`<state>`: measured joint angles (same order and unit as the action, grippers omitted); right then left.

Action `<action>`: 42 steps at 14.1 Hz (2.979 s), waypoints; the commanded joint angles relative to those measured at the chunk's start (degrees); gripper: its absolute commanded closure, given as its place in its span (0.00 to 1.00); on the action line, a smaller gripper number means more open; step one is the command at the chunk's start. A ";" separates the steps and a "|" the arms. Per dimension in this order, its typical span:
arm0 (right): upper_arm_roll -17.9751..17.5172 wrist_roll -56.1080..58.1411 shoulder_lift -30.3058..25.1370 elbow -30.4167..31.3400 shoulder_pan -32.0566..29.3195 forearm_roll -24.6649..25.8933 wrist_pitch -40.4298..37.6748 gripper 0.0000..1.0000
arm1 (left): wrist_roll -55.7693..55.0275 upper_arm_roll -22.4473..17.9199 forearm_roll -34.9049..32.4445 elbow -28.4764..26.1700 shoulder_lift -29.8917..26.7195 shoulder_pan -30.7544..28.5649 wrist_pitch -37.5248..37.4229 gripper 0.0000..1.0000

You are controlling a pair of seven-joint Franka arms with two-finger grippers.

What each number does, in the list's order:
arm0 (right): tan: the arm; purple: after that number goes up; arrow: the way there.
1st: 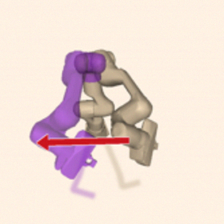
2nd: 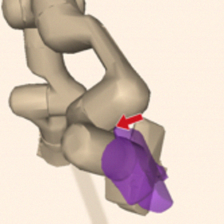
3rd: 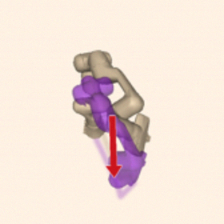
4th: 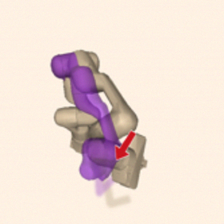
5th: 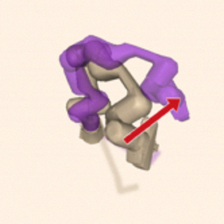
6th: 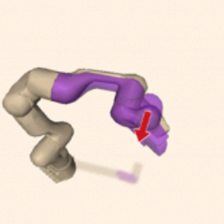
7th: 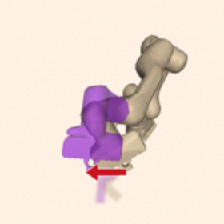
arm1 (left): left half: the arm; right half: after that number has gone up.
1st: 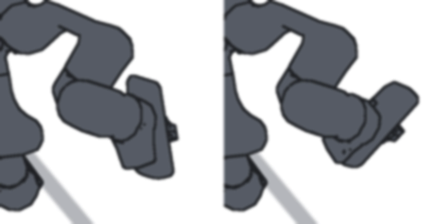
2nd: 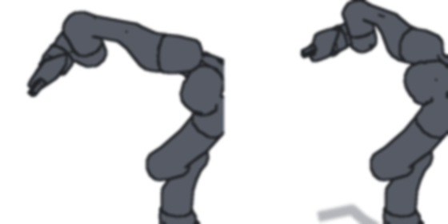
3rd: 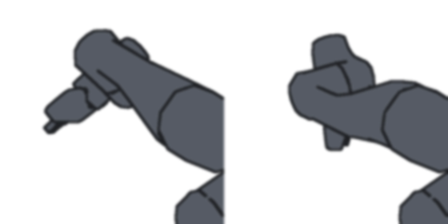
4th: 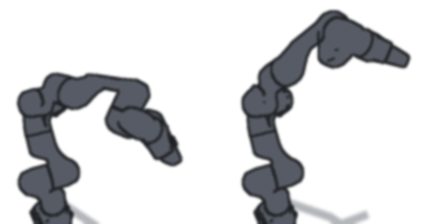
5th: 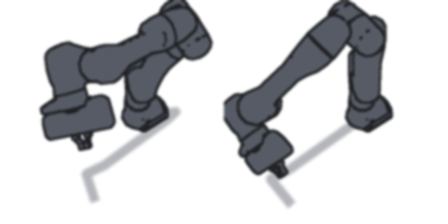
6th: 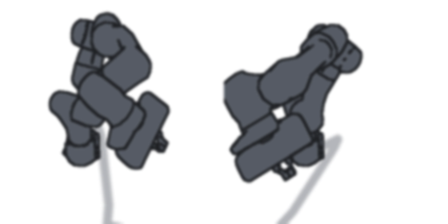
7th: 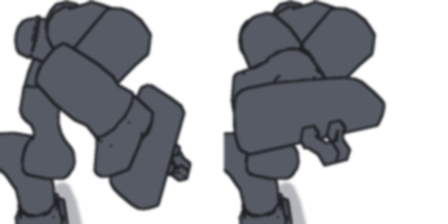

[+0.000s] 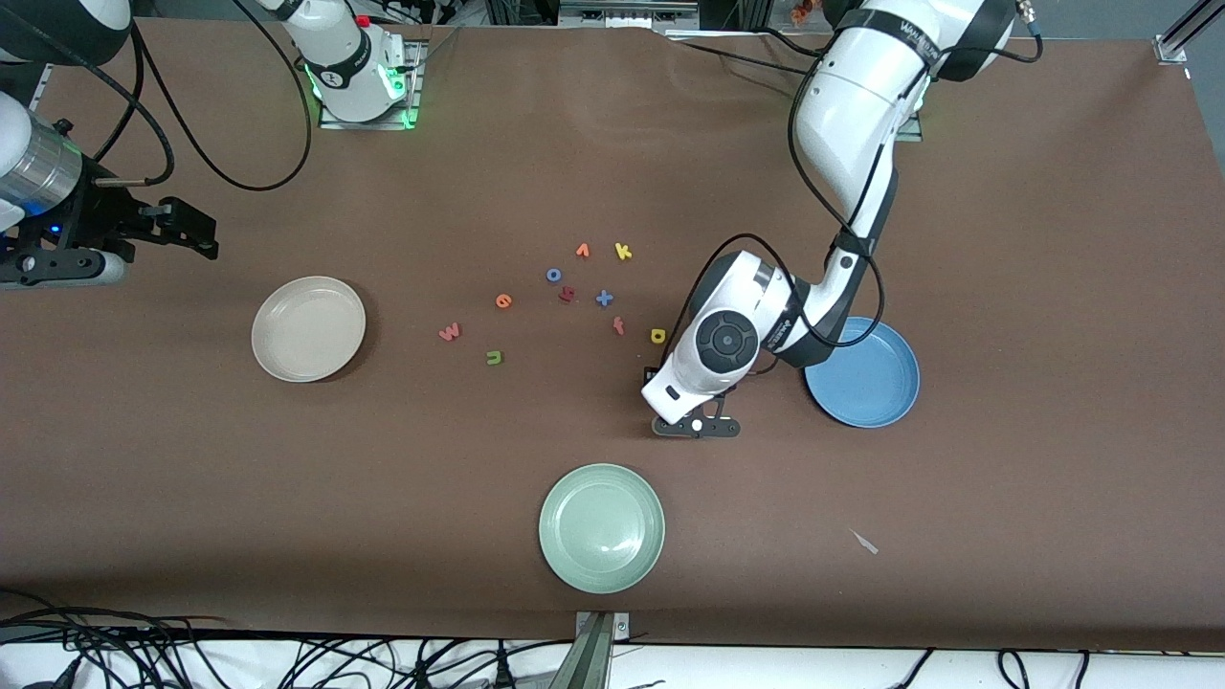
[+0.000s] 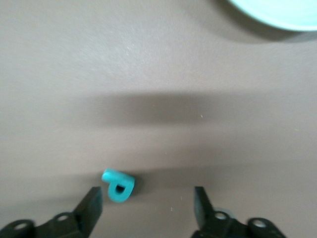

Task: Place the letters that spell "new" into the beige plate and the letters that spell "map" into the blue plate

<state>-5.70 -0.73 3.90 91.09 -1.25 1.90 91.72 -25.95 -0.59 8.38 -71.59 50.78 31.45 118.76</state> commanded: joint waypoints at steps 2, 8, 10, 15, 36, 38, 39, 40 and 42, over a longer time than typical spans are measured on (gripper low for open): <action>0.43 0.82 -0.83 0.85 0.46 0.30 0.83 0.00 | 0.64 -0.20 -1.87 -1.44 -10.15 -2.61 -10.63 0.00; 0.34 0.64 -0.91 0.85 0.46 0.12 0.65 0.00 | 13.72 -0.55 -1.87 -1.27 -25.00 -13.51 -25.56 0.00; 0.43 0.64 -0.91 0.85 0.46 0.12 0.56 0.00 | 17.23 -0.64 -1.96 -1.10 -29.58 -16.32 -30.67 0.00; 0.34 0.64 -0.91 0.85 0.46 0.12 0.91 0.00 | 29.73 -0.64 -4.76 -9.49 -40.03 -22.21 -30.98 0.00; -0.72 0.29 -1.27 1.02 0.63 0.48 1.53 0.00 | 28.94 7.62 -11.81 -19.47 -47.35 -29.52 -22.52 0.00; -1.76 0.29 -1.35 1.02 0.63 0.65 1.44 0.00 | 29.03 7.53 -11.81 -19.47 -47.35 -29.52 -22.43 0.00; -1.94 0.29 -1.35 0.94 0.63 0.74 1.44 0.00 | 29.20 7.45 -11.81 -19.47 -47.35 -29.61 -22.52 0.00; -1.95 0.29 -1.44 0.94 0.63 0.74 1.44 0.00 | 29.38 7.36 -11.72 -19.47 -47.35 -29.69 -22.43 0.00; -1.95 0.29 -1.44 0.94 0.63 0.74 1.44 0.00 | 29.47 7.27 -11.72 -19.47 -47.35 -29.69 -22.52 0.00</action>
<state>-7.51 -0.73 3.77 91.17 -0.54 1.98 92.77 2.49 6.27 -1.75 -91.19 3.83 2.27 96.54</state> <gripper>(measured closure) 0.000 0.000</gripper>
